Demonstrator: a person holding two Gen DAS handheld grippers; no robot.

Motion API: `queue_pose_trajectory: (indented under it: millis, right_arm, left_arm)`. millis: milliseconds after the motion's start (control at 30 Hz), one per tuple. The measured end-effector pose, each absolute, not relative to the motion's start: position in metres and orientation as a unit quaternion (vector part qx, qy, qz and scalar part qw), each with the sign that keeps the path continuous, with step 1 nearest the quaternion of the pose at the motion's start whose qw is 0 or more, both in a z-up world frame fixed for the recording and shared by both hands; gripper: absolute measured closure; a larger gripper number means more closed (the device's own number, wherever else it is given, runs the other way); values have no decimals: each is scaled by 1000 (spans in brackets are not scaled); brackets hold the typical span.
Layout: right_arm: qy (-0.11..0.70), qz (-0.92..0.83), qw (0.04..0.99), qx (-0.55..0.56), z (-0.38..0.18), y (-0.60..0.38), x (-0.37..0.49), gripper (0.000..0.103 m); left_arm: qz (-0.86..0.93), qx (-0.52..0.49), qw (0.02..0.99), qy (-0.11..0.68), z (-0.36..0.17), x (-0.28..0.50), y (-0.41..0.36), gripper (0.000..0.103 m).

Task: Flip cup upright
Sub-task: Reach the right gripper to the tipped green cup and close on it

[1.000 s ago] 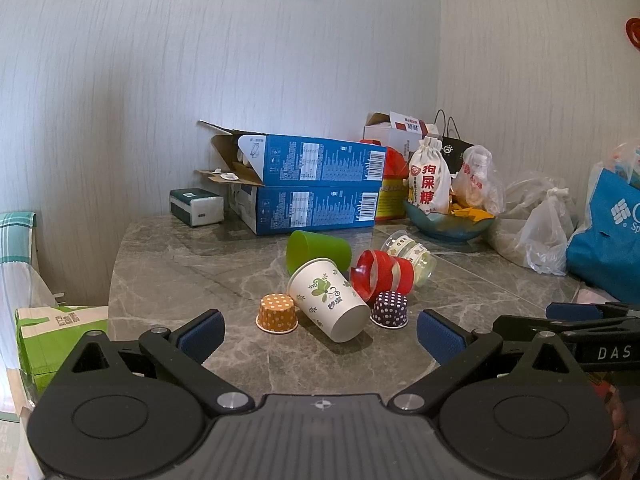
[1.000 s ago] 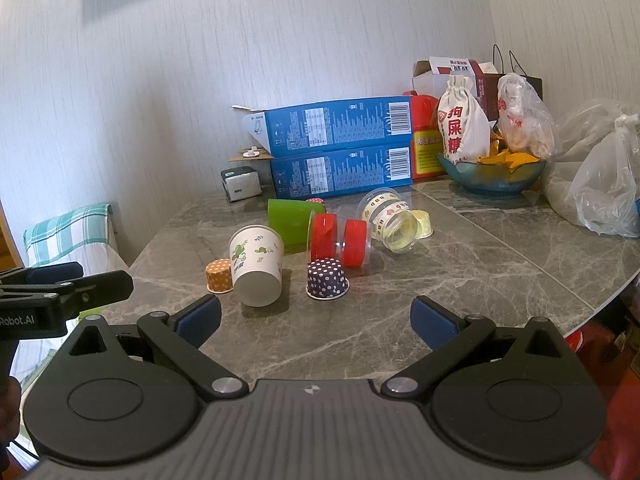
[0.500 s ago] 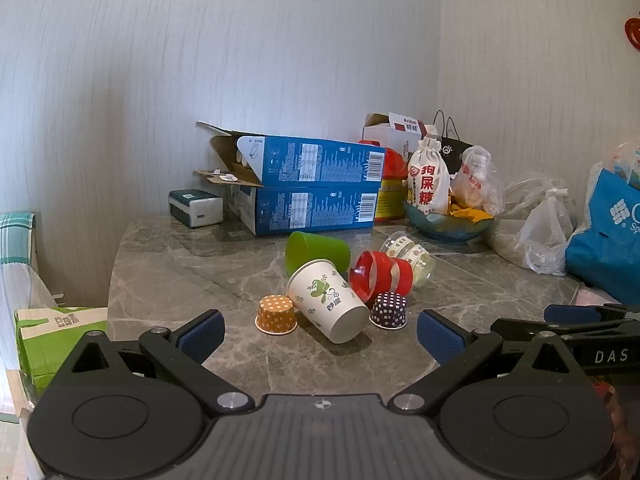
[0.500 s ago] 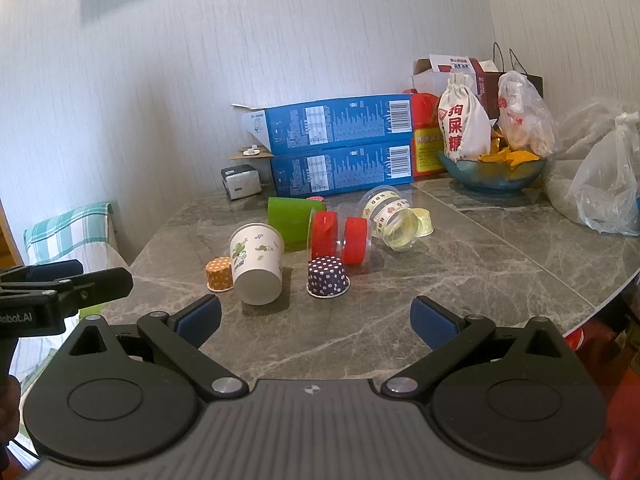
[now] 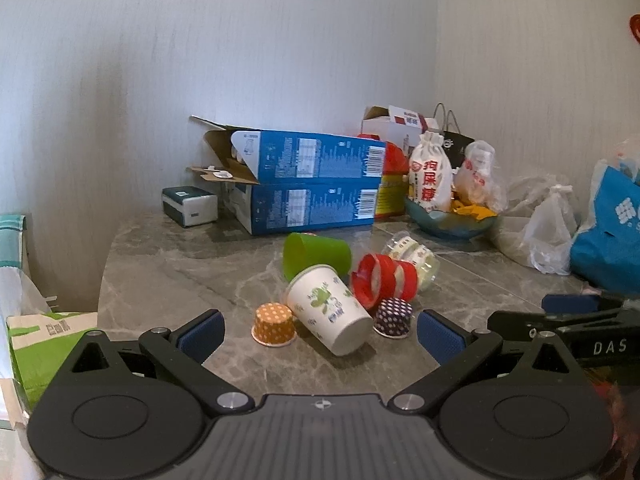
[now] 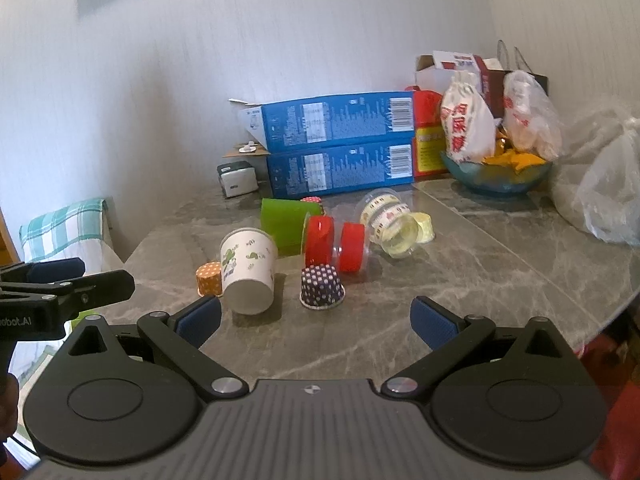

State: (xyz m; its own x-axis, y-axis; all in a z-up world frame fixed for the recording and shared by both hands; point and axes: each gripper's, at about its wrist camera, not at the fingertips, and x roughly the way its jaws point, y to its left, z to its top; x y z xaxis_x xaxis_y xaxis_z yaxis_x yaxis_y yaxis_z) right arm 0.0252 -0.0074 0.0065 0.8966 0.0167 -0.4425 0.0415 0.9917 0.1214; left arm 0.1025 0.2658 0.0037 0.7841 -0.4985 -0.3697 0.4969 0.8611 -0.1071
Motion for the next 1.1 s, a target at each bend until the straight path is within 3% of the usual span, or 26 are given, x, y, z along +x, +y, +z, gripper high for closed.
queue_pose_trajectory:
  millis: [433,633,833,967,1100]
  right_arm:
    - [297,114,935,-153,58,-2,167,1]
    - [358,180,877,-264,48,13,260,2]
    - [391,265,802,-366,17,40,306,11]
    - [414,295,763,-399,6,49,324,28]
    - [425,330,736,-410,0,55,333,28]
  left_arm:
    - [-265,-5,937,228,12,141,273,0]
    - [-246,-22,937,247,9,157,284,0]
    - [-226,-48,935,268,2,172,299,0]
    - [-213,-66,936,270,0,180,310,0]
    - [-213,-70,935,274,-2,187,313,0]
